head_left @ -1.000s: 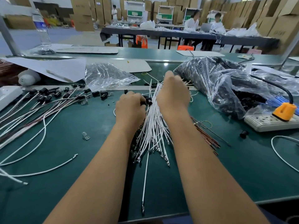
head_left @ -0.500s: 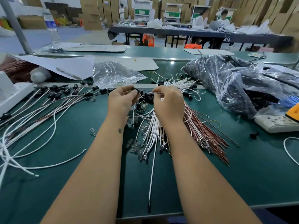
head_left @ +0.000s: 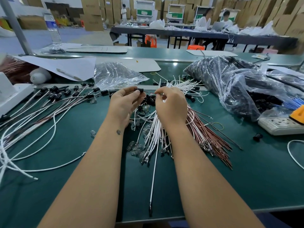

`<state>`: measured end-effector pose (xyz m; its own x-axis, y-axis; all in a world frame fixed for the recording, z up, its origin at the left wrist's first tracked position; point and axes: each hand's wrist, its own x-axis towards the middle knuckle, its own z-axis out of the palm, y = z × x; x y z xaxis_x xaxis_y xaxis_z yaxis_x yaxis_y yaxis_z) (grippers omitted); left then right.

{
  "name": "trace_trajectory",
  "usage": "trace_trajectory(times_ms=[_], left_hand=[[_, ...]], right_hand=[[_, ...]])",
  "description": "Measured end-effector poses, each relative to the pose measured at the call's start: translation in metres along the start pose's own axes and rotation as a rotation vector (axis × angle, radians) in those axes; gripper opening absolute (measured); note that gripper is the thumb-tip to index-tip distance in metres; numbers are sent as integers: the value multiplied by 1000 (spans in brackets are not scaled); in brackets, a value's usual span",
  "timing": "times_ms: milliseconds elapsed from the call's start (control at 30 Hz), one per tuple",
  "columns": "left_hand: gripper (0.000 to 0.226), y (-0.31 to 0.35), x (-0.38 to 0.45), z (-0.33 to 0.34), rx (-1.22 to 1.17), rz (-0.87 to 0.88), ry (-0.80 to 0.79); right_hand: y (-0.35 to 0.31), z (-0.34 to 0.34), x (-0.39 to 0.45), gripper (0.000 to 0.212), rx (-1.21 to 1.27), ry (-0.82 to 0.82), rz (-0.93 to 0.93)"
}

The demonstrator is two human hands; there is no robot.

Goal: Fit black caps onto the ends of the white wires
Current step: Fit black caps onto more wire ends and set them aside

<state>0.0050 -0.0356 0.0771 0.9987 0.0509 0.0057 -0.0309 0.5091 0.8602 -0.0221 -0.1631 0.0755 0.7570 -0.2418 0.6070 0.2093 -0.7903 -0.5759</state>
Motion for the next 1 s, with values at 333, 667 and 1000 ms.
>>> trace_trajectory(times_ms=[333,667,1000], left_hand=[[12,-5,-1,4,67,-4,-84],[14,-7,-1,2,79,25,-112],[14,-9,2,0,89,41,-85]], right_hand=[[-2,0,0,16,50,-8,3],[-1,-1,-1,16,84,-31,18],[0,0,-1,14,101,-64,-17]])
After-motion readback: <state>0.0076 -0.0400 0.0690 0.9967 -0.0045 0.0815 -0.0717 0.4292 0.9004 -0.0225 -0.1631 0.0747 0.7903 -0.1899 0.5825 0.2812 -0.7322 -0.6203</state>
